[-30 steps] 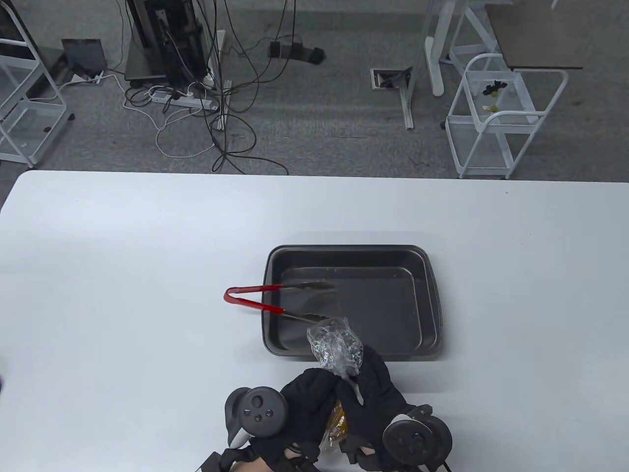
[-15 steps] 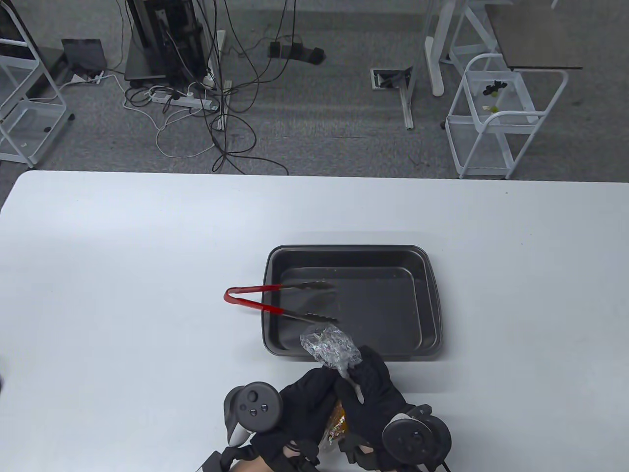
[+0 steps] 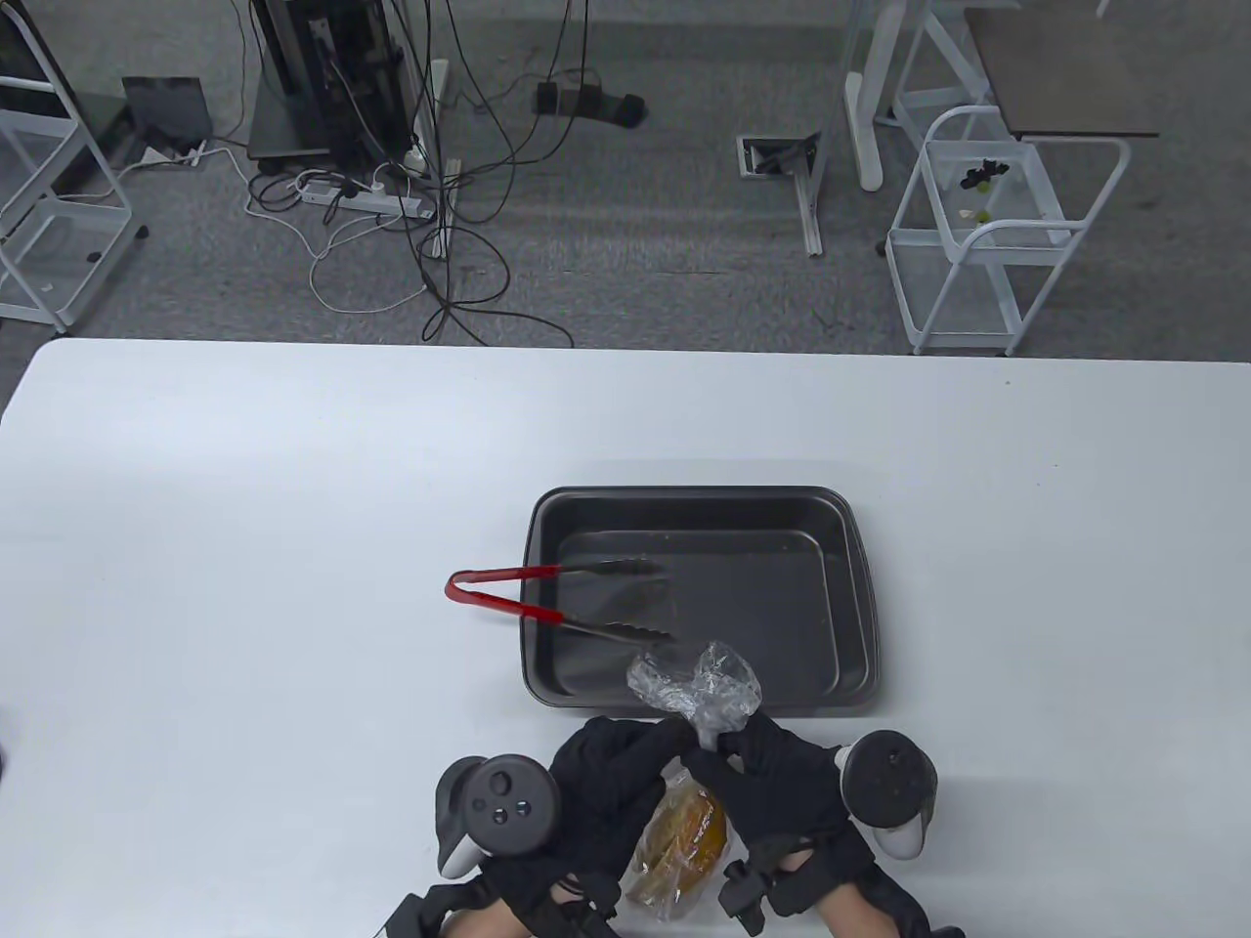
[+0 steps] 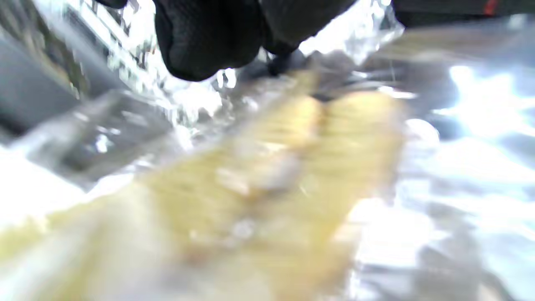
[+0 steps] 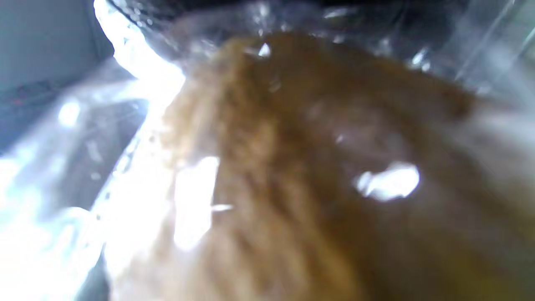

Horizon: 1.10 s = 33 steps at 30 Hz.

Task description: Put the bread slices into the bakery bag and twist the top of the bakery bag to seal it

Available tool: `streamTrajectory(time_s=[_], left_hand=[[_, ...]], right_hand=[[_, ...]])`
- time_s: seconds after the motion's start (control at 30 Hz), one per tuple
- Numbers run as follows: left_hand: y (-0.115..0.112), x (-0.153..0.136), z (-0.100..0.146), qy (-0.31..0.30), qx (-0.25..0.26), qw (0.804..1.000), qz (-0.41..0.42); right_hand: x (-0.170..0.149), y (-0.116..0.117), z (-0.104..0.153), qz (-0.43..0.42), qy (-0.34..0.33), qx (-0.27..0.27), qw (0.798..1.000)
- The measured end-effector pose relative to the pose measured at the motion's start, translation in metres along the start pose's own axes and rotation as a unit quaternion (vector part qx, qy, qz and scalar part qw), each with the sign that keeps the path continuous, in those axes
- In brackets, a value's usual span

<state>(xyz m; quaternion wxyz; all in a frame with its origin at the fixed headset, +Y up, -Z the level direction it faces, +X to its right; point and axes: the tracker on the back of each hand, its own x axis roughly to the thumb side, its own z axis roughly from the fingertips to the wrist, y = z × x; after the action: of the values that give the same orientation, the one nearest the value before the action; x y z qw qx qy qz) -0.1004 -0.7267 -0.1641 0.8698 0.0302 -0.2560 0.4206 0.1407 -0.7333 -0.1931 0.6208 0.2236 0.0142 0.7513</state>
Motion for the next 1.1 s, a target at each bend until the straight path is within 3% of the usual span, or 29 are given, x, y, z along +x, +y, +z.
streamTrajectory(time_s=[0.13, 0.4, 0.53, 0.63, 0.73, 0.97, 1.1], left_hand=[[0.001, 0.004, 0.002, -0.015, 0.011, 0.996, -0.084], [-0.001, 0.024, 0.009, -0.036, 0.059, 0.979, -0.191], [0.000, 0.023, 0.010, -0.013, 0.063, 0.983, -0.172], [0.001, 0.014, 0.007, 0.027, 0.026, 0.997, -0.070], [-0.004, 0.002, 0.004, 0.051, -0.004, 0.998, 0.029], [-0.005, 0.017, 0.004, 0.000, 0.021, 0.995, -0.101], [-0.001, 0.022, 0.004, -0.028, -0.006, 0.996, -0.086]], right_hand=[[-0.010, -0.002, -0.003, -0.076, 0.006, 0.048, 0.996], [-0.018, 0.005, -0.003, -0.146, 0.018, 0.081, 0.986], [-0.014, 0.008, -0.002, -0.129, 0.011, 0.082, 0.988], [-0.012, 0.009, -0.001, -0.100, 0.004, 0.072, 0.992], [-0.012, 0.008, 0.000, -0.090, 0.004, 0.056, 0.994], [-0.003, 0.016, 0.004, -0.008, -0.002, 0.020, 1.000], [0.004, 0.024, 0.007, 0.059, -0.023, -0.005, 0.998]])
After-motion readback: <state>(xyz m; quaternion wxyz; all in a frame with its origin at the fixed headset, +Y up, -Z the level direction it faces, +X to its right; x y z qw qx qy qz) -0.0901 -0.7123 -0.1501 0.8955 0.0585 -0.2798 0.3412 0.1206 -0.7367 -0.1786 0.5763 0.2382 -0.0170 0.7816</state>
